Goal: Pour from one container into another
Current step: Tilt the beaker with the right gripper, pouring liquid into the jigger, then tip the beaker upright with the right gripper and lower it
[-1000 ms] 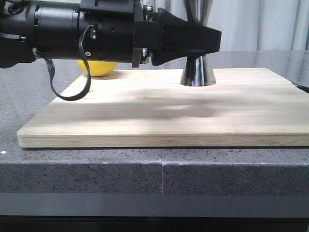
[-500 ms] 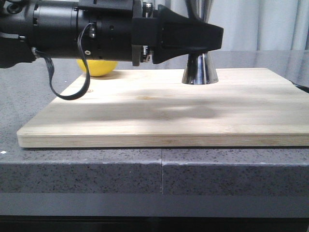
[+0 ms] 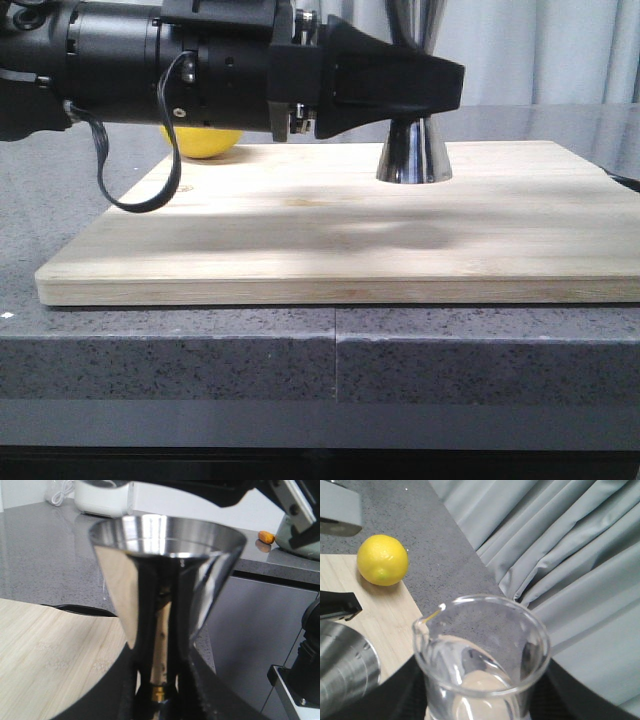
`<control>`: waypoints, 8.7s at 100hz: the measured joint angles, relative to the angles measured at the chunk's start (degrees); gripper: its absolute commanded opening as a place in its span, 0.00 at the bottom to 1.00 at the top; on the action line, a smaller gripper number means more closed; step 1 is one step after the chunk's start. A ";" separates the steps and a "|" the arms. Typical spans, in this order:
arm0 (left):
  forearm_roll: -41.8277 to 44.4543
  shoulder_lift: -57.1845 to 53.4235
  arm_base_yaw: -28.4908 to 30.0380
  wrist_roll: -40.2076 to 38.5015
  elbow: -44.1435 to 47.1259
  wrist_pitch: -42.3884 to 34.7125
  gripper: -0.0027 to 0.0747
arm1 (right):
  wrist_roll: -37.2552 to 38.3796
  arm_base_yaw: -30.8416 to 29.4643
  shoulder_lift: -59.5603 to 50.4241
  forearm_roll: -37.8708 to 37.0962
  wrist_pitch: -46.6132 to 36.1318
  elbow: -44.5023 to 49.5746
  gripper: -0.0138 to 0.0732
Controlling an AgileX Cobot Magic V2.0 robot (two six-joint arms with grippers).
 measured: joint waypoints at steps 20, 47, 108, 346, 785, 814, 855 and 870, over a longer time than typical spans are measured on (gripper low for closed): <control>0.24 0.00 0.00 0.00 0.00 -0.13 0.01 | 0.00 0.00 0.00 -1.80 0.00 0.00 0.42; 0.24 0.00 0.00 0.00 0.00 -0.23 0.01 | 0.00 0.64 0.00 -4.10 0.00 0.00 0.42; 0.36 0.00 0.00 0.00 0.00 -0.35 0.01 | -0.11 1.97 0.00 -9.73 0.00 0.00 0.42; 0.46 0.00 0.00 -0.12 0.00 -0.35 0.01 | -0.24 1.97 0.00 -29.28 -1.09 0.00 0.42; 0.70 0.00 0.00 -0.12 0.00 -0.35 0.01 | 50.12 -26.80 14.78 -29.46 -25.00 -0.10 0.42; 0.70 0.00 0.00 -0.12 0.00 -0.35 0.01 | 49.64 -32.44 24.76 -27.54 -38.80 -0.13 0.42; 0.70 0.00 0.00 -0.12 0.00 -0.35 0.01 | 41.08 -32.57 32.29 -20.38 -43.86 -0.21 0.42; 0.70 0.00 0.00 -0.12 0.00 -0.35 0.01 | 39.94 -32.57 33.70 -19.07 -44.36 -0.43 0.42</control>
